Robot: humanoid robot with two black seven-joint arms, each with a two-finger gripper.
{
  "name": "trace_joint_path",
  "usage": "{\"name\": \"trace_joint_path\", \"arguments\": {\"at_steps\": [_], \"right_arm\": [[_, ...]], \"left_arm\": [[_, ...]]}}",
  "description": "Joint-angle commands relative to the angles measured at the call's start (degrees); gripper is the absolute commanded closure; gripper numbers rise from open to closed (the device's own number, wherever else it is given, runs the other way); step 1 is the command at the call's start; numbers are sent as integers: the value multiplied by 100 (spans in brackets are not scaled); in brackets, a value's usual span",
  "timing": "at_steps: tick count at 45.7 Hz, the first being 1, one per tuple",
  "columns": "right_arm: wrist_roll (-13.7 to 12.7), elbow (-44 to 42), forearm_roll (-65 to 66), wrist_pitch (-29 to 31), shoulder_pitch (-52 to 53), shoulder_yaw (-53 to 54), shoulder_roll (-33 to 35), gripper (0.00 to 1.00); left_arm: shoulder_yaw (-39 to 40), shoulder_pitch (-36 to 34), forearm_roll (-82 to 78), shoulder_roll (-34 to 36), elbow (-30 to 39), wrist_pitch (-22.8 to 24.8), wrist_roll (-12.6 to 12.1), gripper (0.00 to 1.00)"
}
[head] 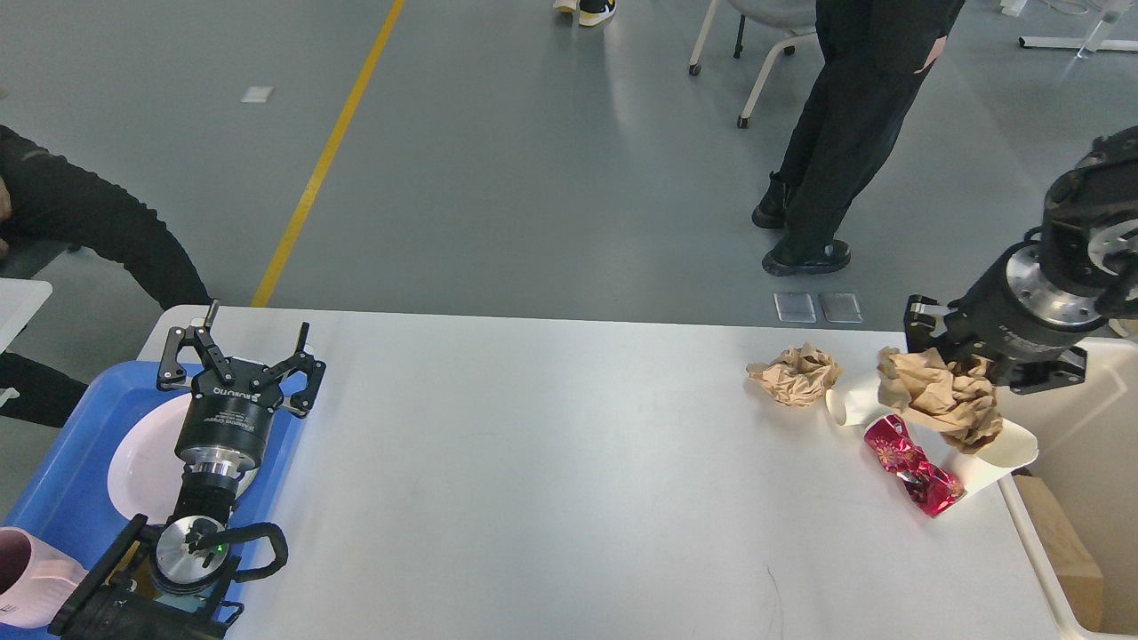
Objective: Tidy desktop
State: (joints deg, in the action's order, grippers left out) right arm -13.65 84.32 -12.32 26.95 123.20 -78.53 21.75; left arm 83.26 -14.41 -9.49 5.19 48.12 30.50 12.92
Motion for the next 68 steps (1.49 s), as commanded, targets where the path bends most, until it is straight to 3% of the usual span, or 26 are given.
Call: {"name": "trace_joint_path", "arguments": {"at_steps": [1,6,13,23,31,41,54,68], "right_arm": [[2,-758,19,-331,-620,-233,952,100],[2,-1795,54,-340,-1455,-119,1542,100],[29,-2946,45,-471,-2808,241,1692,100],[2,-4844,63,-630,-5110,1550,1947,100],[11,-6366,54,-1165,-6948,2464,1658,100],[29,-7755,45,-2105,-8689,3221,525,100],[29,-8116,19,-3152,-9270,3344,-153,100],[20,-8107,10,-3214,-9270,3344,-189,100]], "left_arm": [[-3,0,0,0,-4,0,0,4],[-3,0,0,0,-4,0,0,4],[-3,0,0,0,-4,0,0,4],[-3,0,0,0,-4,-9,0,4],[6,0,0,9,-4,0,0,4],[6,0,0,9,-4,-8,0,4],[6,0,0,9,-4,0,0,4],[6,0,0,9,-4,0,0,4]]}}
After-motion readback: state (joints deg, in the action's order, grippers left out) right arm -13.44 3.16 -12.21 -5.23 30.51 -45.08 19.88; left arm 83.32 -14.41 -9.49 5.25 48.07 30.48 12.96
